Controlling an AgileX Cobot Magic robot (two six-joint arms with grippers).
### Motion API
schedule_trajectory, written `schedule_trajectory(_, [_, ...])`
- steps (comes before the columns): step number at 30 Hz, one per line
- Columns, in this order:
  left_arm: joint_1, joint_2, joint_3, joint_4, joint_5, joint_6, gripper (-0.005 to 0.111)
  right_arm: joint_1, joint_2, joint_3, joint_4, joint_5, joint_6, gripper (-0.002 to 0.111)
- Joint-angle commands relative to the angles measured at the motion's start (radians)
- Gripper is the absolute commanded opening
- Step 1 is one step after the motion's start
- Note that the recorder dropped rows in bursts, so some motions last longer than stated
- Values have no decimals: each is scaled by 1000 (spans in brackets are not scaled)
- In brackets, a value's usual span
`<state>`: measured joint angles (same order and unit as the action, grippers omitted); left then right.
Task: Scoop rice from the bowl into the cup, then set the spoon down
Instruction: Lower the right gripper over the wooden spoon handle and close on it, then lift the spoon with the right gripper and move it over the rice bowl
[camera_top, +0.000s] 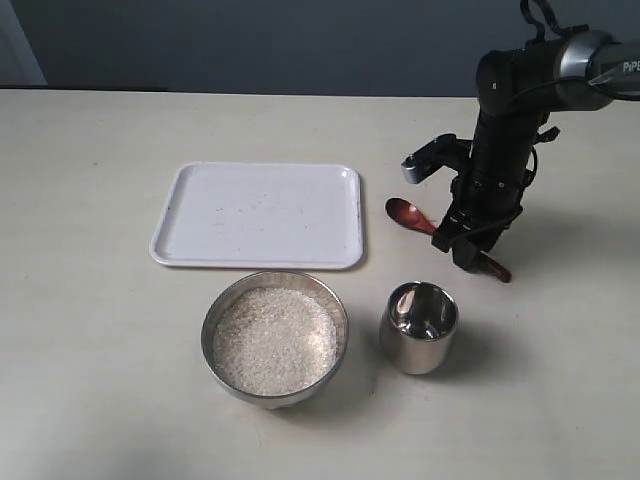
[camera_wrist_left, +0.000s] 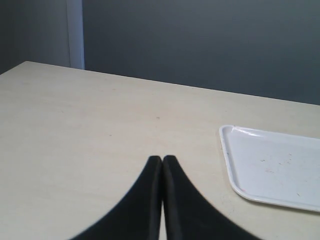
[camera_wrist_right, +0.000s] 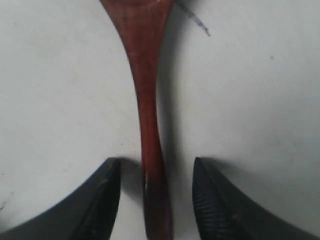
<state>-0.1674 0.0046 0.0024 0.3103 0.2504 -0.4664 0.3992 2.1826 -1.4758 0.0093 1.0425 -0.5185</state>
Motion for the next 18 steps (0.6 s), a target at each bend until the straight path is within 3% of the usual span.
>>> schedule_trajectory(1, [-4, -5, -2, -3, -11, -3, 1, -3, 6, -6, -4, -1, -5, 45])
schedule_trajectory(10, [-4, -5, -2, -3, -11, -3, 1, -3, 8, -6, -4, 0, -3, 45])
schedule_trajectory(15, [-4, -5, -2, -3, -11, -3, 1, -3, 8, -6, -4, 1, -3, -1])
schedule_trajectory(18, [-4, -5, -2, -3, -11, -3, 1, -3, 6, -6, -9, 17, -3, 0])
